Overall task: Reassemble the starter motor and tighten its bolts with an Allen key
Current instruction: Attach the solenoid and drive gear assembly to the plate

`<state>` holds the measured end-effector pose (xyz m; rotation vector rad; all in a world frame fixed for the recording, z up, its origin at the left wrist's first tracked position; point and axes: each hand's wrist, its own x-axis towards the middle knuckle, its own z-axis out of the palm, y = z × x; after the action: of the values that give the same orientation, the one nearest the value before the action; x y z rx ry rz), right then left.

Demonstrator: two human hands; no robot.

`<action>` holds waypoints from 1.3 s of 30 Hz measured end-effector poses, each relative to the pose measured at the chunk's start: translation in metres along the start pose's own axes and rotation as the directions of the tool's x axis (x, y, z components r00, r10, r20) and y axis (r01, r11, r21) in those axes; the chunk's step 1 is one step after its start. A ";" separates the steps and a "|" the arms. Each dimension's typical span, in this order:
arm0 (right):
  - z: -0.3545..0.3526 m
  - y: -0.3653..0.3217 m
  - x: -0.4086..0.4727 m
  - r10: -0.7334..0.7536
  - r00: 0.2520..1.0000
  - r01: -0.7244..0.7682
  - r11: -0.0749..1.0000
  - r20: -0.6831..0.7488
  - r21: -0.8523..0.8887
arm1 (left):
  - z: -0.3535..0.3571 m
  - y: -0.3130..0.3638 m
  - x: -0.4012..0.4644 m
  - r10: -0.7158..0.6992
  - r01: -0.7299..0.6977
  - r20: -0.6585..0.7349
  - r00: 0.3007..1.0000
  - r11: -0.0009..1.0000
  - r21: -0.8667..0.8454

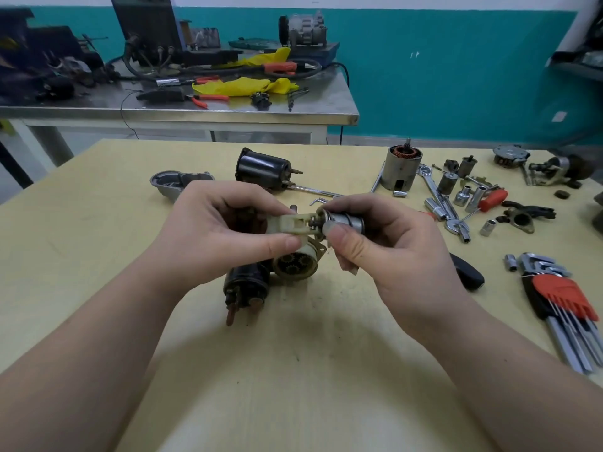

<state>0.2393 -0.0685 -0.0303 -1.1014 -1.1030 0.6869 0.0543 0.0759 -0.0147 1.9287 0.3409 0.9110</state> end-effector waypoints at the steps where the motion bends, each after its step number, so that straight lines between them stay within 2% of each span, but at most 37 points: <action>1: 0.000 0.000 0.000 0.010 1.000 -0.010 1.000 0.002 0.013 | 0.000 0.000 0.000 0.004 -0.004 -0.002 1.000 1.000 -0.005; 5: 0.002 0.001 0.002 0.094 0.994 -0.106 0.962 0.057 0.251 | 0.005 -0.005 0.000 0.021 -0.019 0.021 1.000 0.996 -0.083; 8: 0.005 0.002 0.001 0.146 0.976 -0.203 0.876 0.163 0.437 | 0.012 -0.006 0.000 0.031 -0.023 0.048 0.998 0.985 -0.174; 11: 0.010 0.003 0.000 0.177 0.962 -0.263 0.803 0.208 0.535 | 0.017 -0.007 0.000 0.048 -0.039 0.034 0.998 0.973 -0.228; 18: 0.016 0.004 -0.001 0.257 0.957 -0.290 0.841 0.134 0.457 | 0.024 -0.011 0.000 0.134 -0.136 -0.054 0.990 0.990 -0.047; 23: 0.017 0.009 0.001 0.288 0.956 -0.283 0.834 0.063 0.474 | 0.029 -0.011 0.000 0.093 -0.100 -0.118 0.989 0.993 -0.056; 27: 0.012 0.012 0.003 0.278 0.960 -0.263 0.841 0.040 0.472 | 0.028 -0.017 0.000 0.060 -0.057 -0.138 0.989 0.998 0.024; 33: 0.005 0.011 0.003 0.218 0.976 -0.216 0.967 -0.006 0.137 | 0.025 -0.016 0.002 0.159 -0.140 -0.047 0.986 0.950 0.279; 36: 0.006 0.014 0.003 0.244 0.969 -0.241 0.965 -0.021 0.101 | 0.018 -0.014 0.002 0.090 -0.085 -0.013 0.996 0.970 0.227; 37: 0.006 0.014 0.003 0.276 0.961 -0.270 0.951 -0.021 0.148 | 0.014 -0.013 0.003 0.041 -0.030 -0.055 0.998 0.983 0.181; 39: 0.003 0.013 0.006 0.351 0.936 -0.327 0.904 -0.040 0.275 | 0.001 -0.015 0.008 -0.063 0.082 -0.241 0.968 0.994 0.070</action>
<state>0.2396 -0.0575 -0.0398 -1.0897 -0.7212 1.0202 0.0620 0.0877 -0.0241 1.8674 0.5931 1.0984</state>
